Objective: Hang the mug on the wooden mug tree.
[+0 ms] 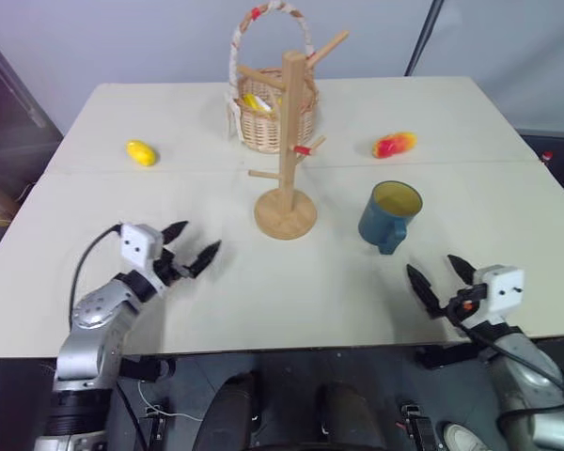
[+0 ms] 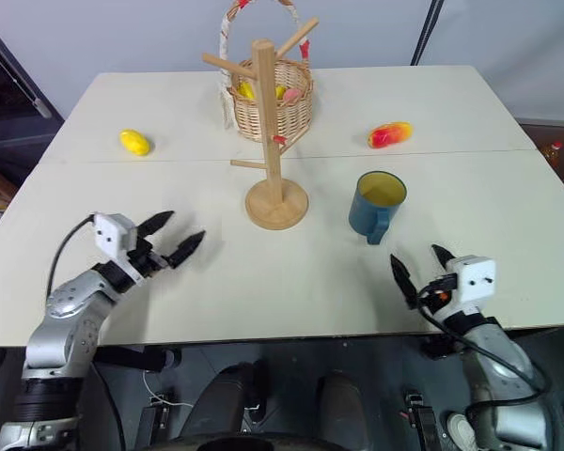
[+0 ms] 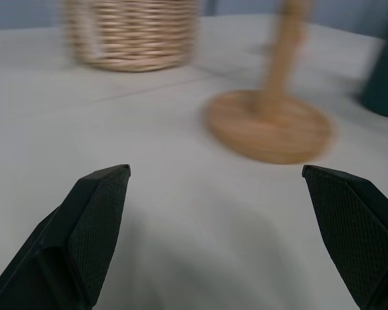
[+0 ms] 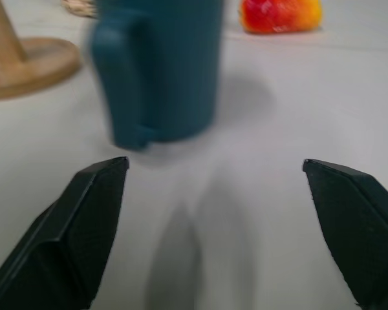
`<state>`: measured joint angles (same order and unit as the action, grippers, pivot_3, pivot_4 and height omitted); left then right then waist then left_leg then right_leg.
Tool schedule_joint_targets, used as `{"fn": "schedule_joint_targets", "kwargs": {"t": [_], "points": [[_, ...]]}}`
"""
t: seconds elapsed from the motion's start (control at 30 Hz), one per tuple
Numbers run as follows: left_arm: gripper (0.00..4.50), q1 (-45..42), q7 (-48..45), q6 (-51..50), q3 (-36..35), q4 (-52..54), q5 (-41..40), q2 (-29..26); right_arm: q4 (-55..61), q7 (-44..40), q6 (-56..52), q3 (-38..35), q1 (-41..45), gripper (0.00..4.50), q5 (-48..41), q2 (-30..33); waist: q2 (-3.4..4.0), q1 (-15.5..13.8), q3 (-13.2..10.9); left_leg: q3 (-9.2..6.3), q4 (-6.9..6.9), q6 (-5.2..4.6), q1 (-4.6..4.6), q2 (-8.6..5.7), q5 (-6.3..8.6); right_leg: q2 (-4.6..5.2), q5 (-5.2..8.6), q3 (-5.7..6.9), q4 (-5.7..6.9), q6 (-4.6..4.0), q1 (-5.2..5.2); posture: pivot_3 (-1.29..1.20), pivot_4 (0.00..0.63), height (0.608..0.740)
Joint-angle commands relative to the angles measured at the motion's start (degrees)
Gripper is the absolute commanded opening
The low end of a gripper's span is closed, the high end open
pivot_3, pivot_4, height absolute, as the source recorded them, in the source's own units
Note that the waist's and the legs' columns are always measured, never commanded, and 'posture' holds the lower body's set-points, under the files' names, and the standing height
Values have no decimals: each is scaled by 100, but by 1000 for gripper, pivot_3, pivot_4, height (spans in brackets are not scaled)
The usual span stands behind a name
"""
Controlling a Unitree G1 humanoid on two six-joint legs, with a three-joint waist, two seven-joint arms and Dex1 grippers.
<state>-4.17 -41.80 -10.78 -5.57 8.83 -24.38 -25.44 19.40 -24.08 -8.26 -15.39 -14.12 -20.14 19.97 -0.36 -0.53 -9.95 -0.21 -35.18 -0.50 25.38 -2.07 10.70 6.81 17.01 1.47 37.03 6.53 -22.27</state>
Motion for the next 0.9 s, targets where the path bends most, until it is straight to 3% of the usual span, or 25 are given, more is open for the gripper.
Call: {"fn": "schedule_joint_targets", "kwargs": {"t": [0.03, 0.3, 0.9], "points": [[4500, -151, -348, -115, 388, 452, -61, -77, 472, 596, 22, 363, 109, 4467, 498, -326, 0, -7, 0, 0, 0, 1, 0, 0, 0, 0, 0, 0, -1, 0, -5, 0, 150, 740], [4500, -643, -447, -299, 992, 818, -51, 198, 227, 1467, -48, 906, 543, 4467, 1433, -760, 0, -9, 0, -1, -1, -12, 0, -3, -7, -3, -1, 3, -4, 1, -7, 0, 150, 740], [4500, -517, -391, -227, 1115, 892, 40, 255, -108, 1392, 171, 873, 681, 4467, 1543, -723, 1, -10, 0, -1, -3, -16, -1, -3, -10, -15, -6, 13, 5, 12, 4, 0, 150, 740]]}}
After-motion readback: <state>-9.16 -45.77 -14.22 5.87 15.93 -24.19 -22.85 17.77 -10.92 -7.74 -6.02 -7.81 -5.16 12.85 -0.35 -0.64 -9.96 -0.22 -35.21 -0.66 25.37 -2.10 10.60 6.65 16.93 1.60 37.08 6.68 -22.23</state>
